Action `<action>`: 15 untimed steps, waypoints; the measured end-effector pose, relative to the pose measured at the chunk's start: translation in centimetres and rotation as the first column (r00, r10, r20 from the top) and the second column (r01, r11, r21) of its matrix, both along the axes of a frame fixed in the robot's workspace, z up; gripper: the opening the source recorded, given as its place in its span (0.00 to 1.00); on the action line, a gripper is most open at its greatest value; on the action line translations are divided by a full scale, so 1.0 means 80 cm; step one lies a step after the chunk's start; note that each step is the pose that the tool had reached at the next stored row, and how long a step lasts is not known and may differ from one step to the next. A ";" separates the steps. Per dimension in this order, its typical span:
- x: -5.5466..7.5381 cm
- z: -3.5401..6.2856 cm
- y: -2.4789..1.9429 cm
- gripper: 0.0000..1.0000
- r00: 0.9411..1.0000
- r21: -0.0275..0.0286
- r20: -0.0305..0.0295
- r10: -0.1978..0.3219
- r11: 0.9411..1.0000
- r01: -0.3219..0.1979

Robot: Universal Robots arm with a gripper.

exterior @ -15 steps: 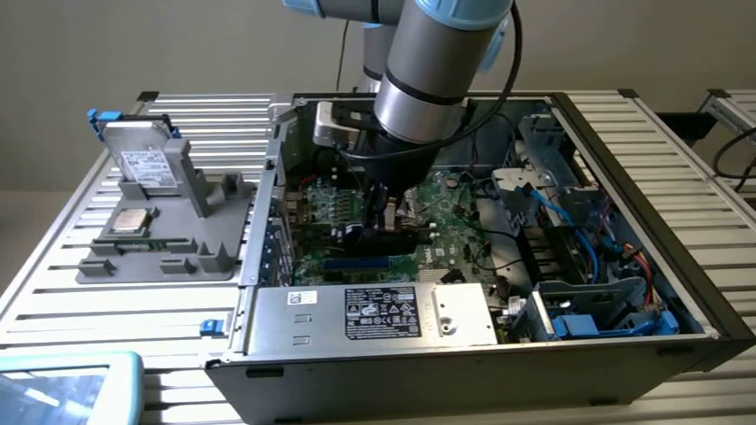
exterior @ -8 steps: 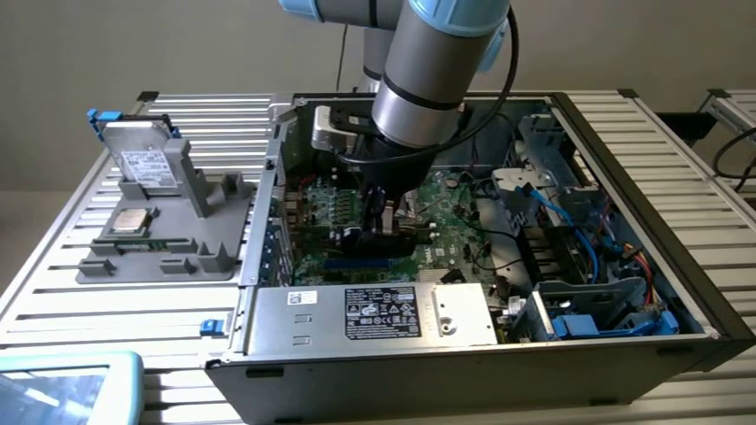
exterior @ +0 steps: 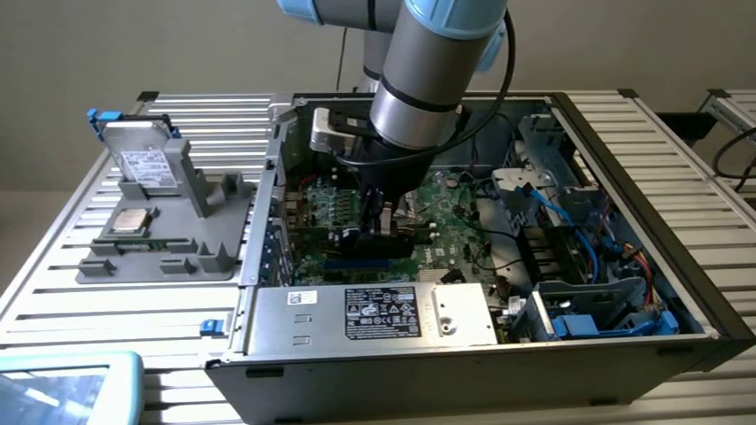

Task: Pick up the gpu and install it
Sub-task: 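Insert the gpu into the slot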

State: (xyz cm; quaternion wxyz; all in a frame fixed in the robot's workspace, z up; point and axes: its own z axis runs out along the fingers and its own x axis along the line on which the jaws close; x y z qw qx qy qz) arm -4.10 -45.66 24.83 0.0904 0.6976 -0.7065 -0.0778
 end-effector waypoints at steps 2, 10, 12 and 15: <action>0.000 0.000 0.0001 0.27 1.000 0.000 0.000 0.000 1.000 0.000; 0.000 -0.004 0.0005 0.27 1.000 0.000 0.000 0.000 1.000 0.000; 0.000 -0.005 0.0004 0.27 1.000 0.000 0.000 0.000 1.000 0.000; -0.002 -0.005 0.0005 0.27 1.000 0.000 0.000 0.000 1.000 0.000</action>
